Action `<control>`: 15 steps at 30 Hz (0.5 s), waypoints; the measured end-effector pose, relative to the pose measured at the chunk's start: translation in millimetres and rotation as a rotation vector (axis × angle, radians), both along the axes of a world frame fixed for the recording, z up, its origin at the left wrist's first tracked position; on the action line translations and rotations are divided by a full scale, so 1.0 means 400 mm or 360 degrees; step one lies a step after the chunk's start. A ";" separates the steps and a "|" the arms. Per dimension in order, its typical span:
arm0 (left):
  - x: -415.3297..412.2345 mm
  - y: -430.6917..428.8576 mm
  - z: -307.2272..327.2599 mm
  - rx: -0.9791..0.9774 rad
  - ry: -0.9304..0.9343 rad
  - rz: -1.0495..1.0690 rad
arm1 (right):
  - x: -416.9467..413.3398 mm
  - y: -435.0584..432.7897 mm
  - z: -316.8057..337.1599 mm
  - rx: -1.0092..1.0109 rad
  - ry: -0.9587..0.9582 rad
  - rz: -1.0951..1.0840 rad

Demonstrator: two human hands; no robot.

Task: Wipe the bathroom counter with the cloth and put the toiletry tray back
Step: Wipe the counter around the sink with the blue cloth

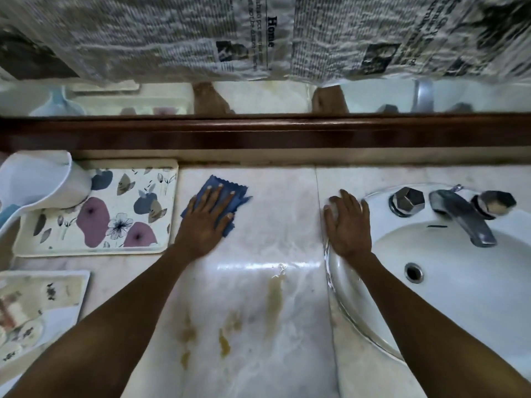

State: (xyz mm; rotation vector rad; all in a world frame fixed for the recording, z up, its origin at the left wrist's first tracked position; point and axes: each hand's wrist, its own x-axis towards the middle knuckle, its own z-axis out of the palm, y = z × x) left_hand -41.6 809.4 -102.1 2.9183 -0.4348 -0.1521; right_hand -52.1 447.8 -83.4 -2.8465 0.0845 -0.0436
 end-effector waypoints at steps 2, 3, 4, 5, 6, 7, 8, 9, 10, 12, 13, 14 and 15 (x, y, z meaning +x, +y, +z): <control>0.066 -0.012 -0.003 0.0049 -0.0037 0.0230 | 0.004 -0.003 -0.005 0.0015 -0.0031 -0.0011; 0.096 -0.045 -0.005 0.0043 -0.0040 0.0382 | 0.006 -0.004 -0.009 0.0022 -0.0037 -0.0012; 0.120 -0.095 -0.006 0.0035 -0.0028 0.0515 | 0.008 -0.005 -0.011 0.0027 -0.0049 -0.0015; 0.134 -0.157 -0.008 0.0020 -0.0028 0.0593 | 0.011 -0.004 -0.013 0.0030 -0.0068 -0.0015; 0.140 -0.225 -0.013 -0.0014 -0.0059 0.0591 | 0.013 -0.004 -0.015 0.0034 -0.0093 -0.0013; 0.134 -0.297 -0.016 -0.0060 -0.0103 0.0500 | 0.013 -0.005 -0.016 0.0045 -0.0117 -0.0012; 0.115 -0.369 -0.019 -0.0094 -0.0130 0.0337 | 0.013 -0.006 -0.017 0.0061 -0.0140 -0.0015; 0.086 -0.430 -0.019 -0.0116 -0.0141 0.0151 | 0.013 -0.006 -0.017 0.0084 -0.0160 -0.0021; 0.053 -0.471 -0.016 -0.0130 -0.0123 -0.0023 | 0.014 -0.007 -0.016 0.0123 -0.0169 -0.0030; 0.000 -0.477 -0.003 -0.0127 -0.0065 -0.0304 | 0.015 -0.009 -0.013 0.0251 -0.0166 -0.0053; -0.017 -0.439 0.000 -0.0106 -0.0044 -0.0403 | 0.019 -0.007 -0.013 0.0308 -0.0168 -0.0067; -0.027 -0.386 -0.002 -0.0081 -0.0035 -0.0468 | 0.019 -0.009 -0.012 0.0343 -0.0173 -0.0085; -0.032 -0.320 -0.007 -0.0058 -0.0036 -0.0482 | 0.019 -0.011 -0.012 0.0350 -0.0177 -0.0097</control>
